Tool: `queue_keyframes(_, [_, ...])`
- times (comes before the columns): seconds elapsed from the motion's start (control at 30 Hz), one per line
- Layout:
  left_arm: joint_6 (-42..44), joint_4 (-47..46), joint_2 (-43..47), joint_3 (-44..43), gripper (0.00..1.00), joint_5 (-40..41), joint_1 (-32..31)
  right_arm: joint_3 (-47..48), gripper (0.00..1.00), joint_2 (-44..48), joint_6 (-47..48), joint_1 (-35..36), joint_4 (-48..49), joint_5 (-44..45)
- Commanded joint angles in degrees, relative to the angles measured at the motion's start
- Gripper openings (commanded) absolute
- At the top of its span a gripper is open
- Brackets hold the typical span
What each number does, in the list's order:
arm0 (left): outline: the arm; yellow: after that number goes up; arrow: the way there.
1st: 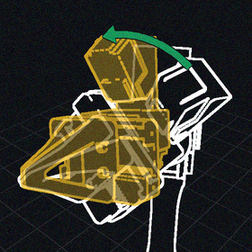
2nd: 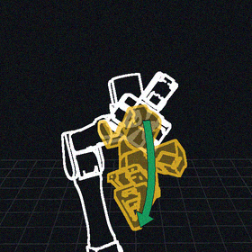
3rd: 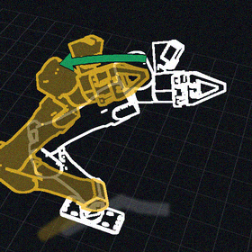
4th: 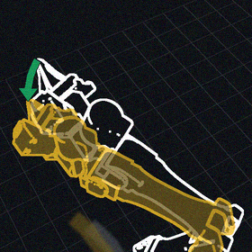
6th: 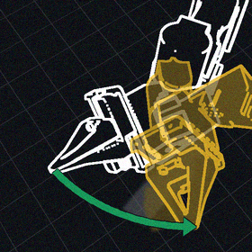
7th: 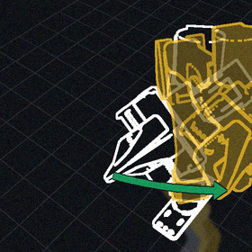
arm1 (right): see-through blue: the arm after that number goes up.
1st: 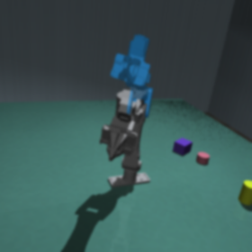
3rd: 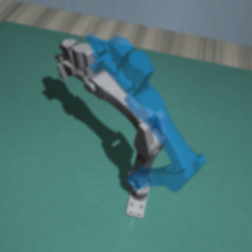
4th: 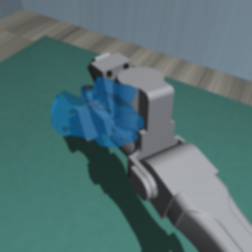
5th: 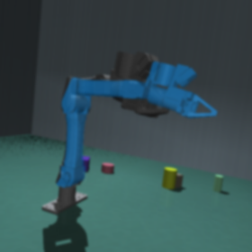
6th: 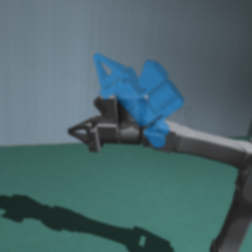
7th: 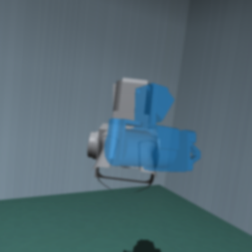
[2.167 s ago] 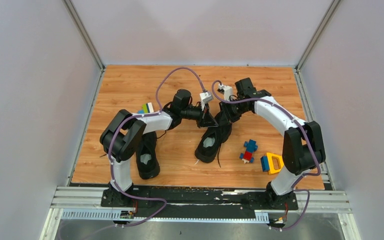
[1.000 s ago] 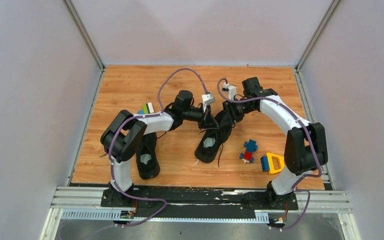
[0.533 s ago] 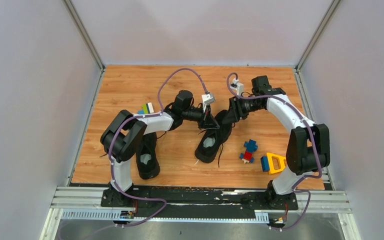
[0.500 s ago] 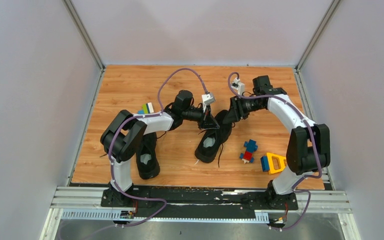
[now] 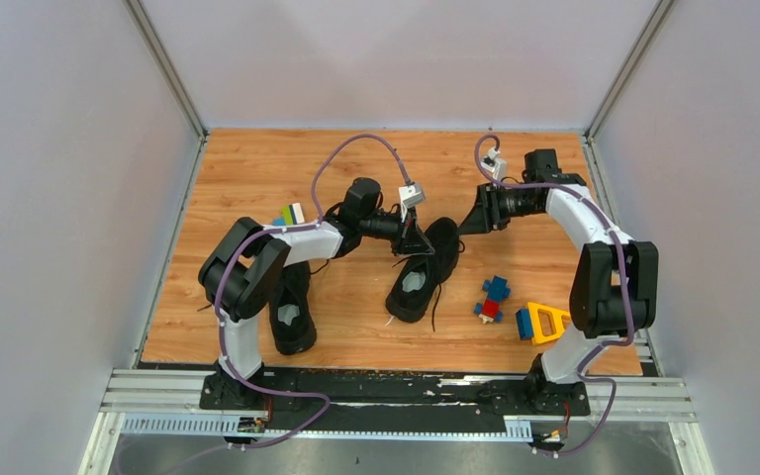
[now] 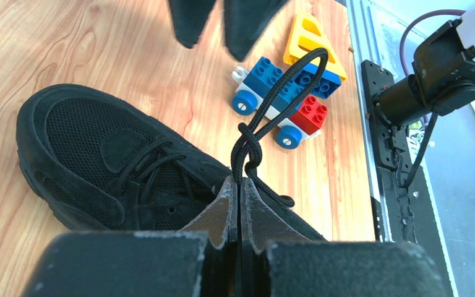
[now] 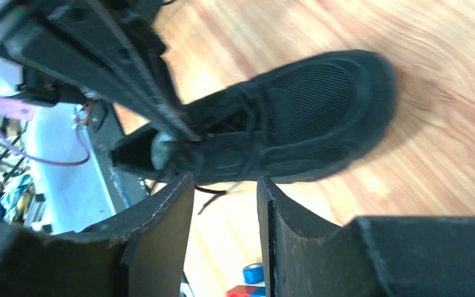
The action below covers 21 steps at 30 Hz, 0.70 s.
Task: Tie the shoes
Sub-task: Cross the shoelace with the shoelace.
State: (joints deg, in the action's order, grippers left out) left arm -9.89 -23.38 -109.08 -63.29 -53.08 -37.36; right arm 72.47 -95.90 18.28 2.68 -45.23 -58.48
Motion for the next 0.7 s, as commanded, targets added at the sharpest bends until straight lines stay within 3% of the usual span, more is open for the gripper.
queue_keyframes(0.0, [-0.8,-3.5,0.4,0.2,0.0,-3.0,0.0,-0.6,0.42,-3.0,0.0,-0.2,5.1,7.4])
queue_keyframes(0.23, [-1.1,-4.3,-0.1,0.4,0.0,-3.3,0.2,-2.3,0.41,-6.0,-0.1,3.4,9.7,8.9])
queue_keyframes(0.67, [-0.9,-3.8,-1.0,-0.1,0.0,-2.8,1.3,-8.0,0.43,-0.5,8.8,5.4,9.7,1.0])
